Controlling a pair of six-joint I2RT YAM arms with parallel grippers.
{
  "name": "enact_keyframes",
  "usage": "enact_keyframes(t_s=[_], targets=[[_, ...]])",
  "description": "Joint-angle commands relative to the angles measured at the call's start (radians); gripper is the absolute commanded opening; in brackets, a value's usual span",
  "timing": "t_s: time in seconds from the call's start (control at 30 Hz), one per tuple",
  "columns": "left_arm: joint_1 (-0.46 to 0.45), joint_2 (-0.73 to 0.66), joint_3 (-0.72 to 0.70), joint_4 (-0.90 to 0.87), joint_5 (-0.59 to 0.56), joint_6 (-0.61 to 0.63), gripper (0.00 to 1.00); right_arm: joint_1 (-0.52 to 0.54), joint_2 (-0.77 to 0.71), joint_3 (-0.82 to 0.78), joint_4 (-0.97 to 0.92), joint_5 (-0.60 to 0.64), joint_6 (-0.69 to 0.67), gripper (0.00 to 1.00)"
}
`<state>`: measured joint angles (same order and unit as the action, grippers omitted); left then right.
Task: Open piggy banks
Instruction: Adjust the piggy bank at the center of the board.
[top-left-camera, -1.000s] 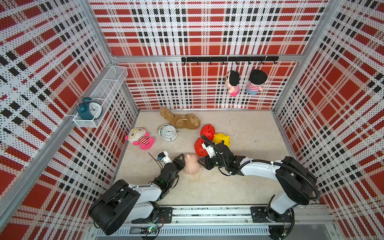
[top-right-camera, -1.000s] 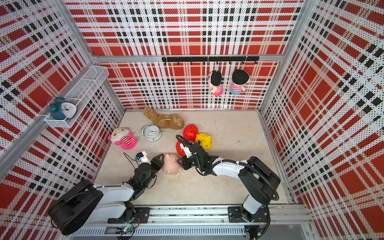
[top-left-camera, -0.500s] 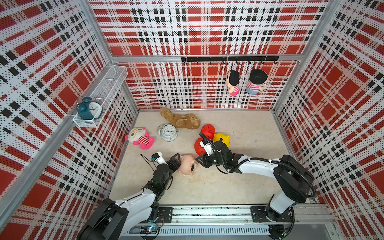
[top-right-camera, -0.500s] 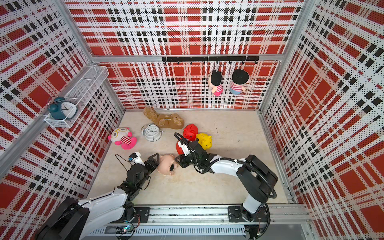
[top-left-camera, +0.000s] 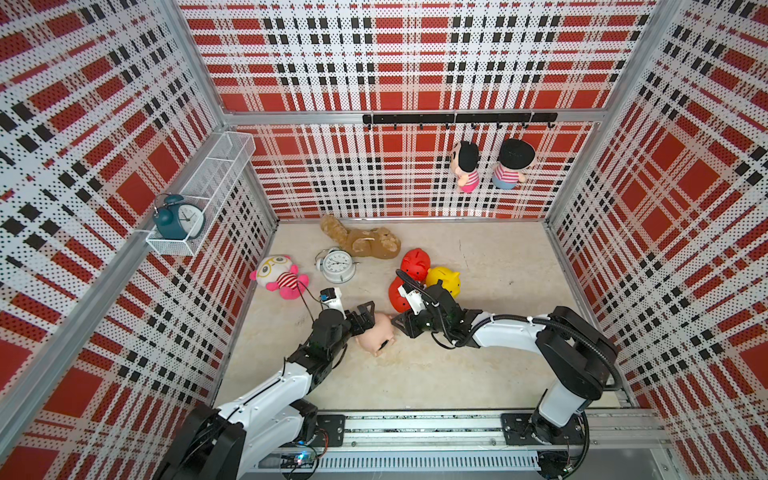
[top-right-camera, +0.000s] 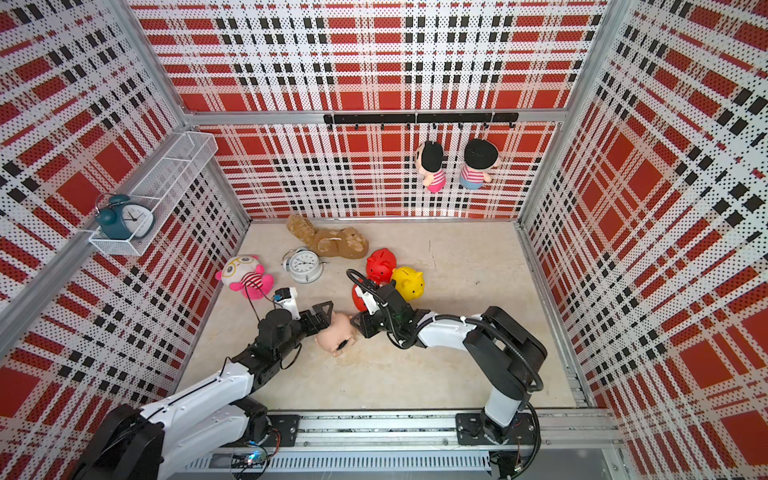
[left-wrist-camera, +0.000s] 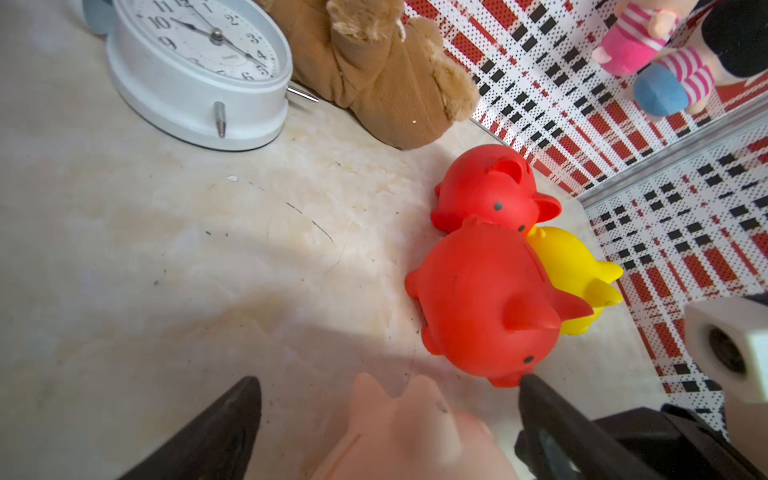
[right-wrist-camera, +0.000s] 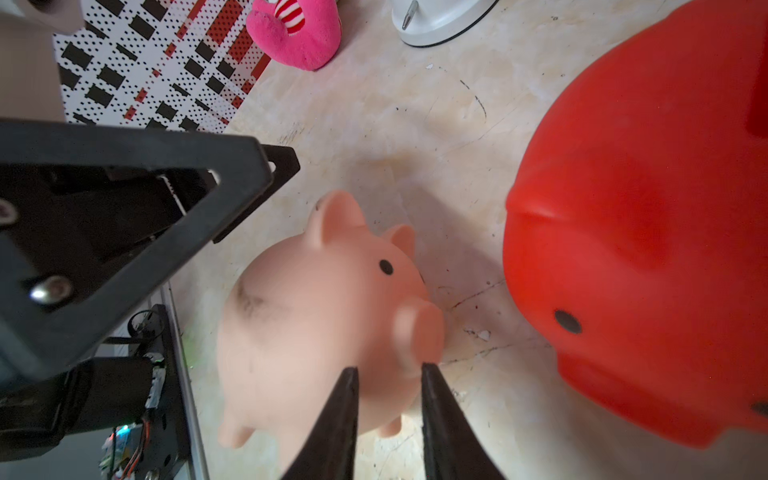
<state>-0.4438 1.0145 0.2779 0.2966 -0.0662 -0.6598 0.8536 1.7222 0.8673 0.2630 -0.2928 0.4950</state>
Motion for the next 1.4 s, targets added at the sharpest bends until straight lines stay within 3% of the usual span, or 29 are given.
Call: enact_keyframes(t_s=[0.0, 0.33, 0.77, 1.0, 1.37], targets=[[0.002, 0.037, 0.032, -0.091, 0.055, 0.062, 0.98, -0.007, 0.037, 0.033, 0.088, -0.008, 0.003, 0.29], [-0.030, 0.099, 0.195, -0.306, 0.014, 0.118, 0.98, -0.037, 0.112, 0.058, 0.151, -0.027, 0.018, 0.30], [-0.064, 0.185, 0.384, -0.637, 0.078, 0.222, 0.99, -0.077, 0.180, 0.100, 0.169, -0.066, 0.011, 0.30], [-0.082, 0.270, 0.420, -0.683, 0.136, 0.192, 0.98, -0.077, 0.191, 0.092, 0.191, -0.074, 0.019, 0.30], [-0.136, 0.236, 0.477, -0.773, 0.044, 0.100, 0.98, -0.077, 0.188, 0.078, 0.194, -0.076, 0.024, 0.30]])
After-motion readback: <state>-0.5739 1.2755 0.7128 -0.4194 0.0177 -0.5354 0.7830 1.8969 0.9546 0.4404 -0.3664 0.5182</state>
